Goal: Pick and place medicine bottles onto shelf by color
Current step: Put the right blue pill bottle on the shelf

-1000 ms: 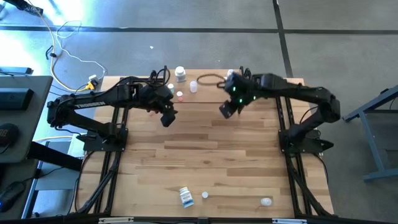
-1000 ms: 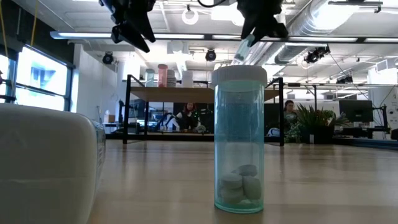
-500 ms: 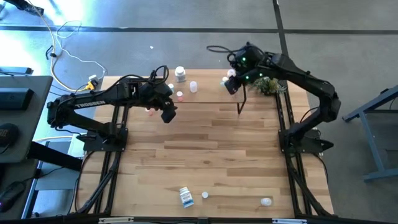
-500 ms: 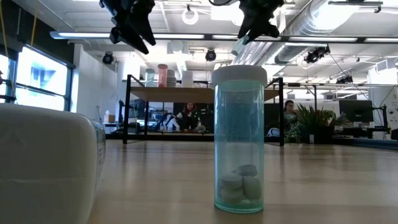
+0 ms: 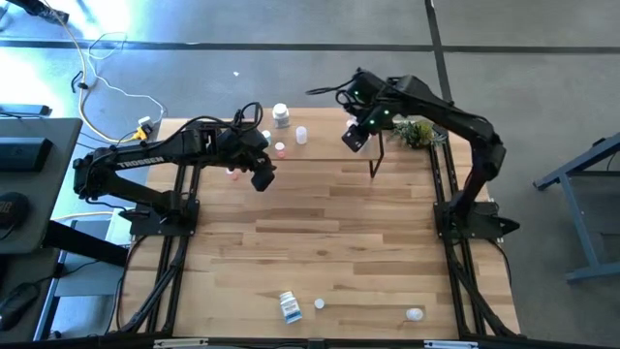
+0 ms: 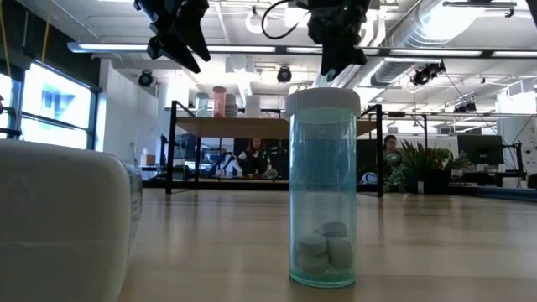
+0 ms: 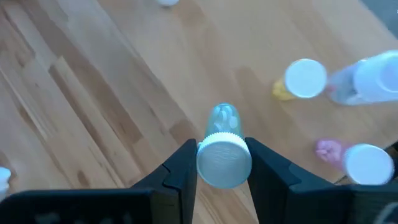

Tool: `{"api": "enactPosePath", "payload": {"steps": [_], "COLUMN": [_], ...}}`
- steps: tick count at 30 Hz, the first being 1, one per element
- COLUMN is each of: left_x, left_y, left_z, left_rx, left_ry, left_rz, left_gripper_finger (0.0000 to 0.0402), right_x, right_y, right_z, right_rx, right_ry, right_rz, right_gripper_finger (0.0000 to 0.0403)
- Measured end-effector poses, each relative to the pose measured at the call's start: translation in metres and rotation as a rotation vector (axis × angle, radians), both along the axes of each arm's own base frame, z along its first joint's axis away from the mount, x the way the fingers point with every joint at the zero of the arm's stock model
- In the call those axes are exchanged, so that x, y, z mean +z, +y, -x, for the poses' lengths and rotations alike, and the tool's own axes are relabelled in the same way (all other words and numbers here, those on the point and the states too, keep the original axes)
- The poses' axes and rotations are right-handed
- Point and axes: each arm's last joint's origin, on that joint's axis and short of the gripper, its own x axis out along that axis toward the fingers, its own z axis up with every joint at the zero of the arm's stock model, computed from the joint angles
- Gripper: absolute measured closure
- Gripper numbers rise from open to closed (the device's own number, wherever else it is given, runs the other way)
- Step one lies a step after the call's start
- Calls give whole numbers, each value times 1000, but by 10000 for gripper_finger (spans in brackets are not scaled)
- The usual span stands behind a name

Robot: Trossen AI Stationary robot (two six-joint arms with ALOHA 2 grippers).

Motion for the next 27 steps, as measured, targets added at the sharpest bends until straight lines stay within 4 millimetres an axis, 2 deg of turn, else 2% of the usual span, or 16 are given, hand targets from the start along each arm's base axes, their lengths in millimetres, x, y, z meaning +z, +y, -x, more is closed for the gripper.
{"api": "enactPosePath", "payload": {"steps": [13,27], "left_x": [0,0], "left_y": [0,0], "left_z": [0,0], "left_rx": [13,13], "left_ry": [-6,-6], "left_rz": [11,11], "left_gripper_finger": [176,176], "right_x": [-29,-41], "right_y": [-6,-9], "right_z": [-19,-24], "right_rx": [130,180], "right_ry": [98,150], "right_rz": [-10,-14], "right_gripper_finger": [299,299]}}
